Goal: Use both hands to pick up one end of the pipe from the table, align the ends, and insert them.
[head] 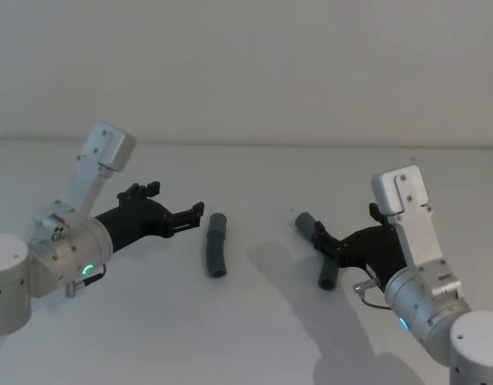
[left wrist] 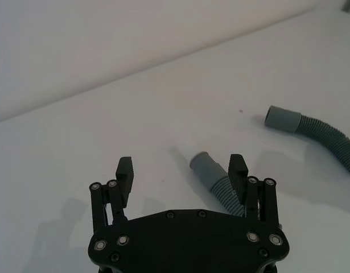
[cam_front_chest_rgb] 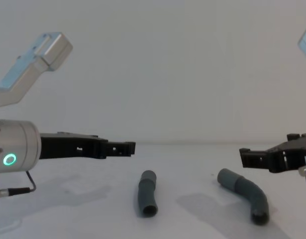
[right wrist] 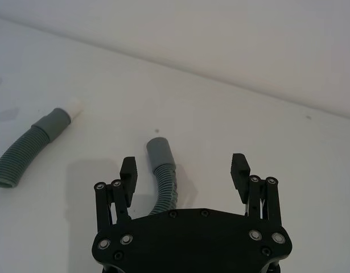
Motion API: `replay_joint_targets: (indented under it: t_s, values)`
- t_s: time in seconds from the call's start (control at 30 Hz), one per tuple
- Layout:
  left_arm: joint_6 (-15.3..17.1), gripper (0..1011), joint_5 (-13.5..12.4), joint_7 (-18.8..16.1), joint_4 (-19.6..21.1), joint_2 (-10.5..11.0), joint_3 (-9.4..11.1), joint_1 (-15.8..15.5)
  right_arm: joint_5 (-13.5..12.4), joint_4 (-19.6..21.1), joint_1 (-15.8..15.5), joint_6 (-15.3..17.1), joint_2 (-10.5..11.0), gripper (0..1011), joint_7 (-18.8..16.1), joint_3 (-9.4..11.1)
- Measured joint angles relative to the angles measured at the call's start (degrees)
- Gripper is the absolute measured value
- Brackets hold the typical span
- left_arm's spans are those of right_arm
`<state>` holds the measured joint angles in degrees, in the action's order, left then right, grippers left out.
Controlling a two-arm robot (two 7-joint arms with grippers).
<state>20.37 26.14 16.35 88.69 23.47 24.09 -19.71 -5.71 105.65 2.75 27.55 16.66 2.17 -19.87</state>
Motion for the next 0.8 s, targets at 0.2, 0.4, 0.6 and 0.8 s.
replay_joint_targets:
  t_s: [0.2,0.4,0.6,0.8]
  values:
    - [2.4,1001,-0.9,0.0,-0.3,0.0,1.2,-1.1,-0.2,-0.4,0.4,1.8,-0.5,1000,-0.9,0.0]
    - [3.9,1001,-1.5,0.1,-0.9,-0.4,2.0,-1.9,-0.8,-0.9,0.9,3.3,-0.8,1000,-2.0,0.1]
    - [5.1,1001,-2.4,0.5,-2.0,-0.8,3.2,-2.8,-1.3,-1.4,1.2,4.3,-1.2,1000,-3.0,0.2]
    - [5.7,1001,-3.4,0.8,-3.4,-1.5,4.3,-3.9,-1.7,-2.1,1.6,5.1,-1.5,1000,-3.9,0.3]
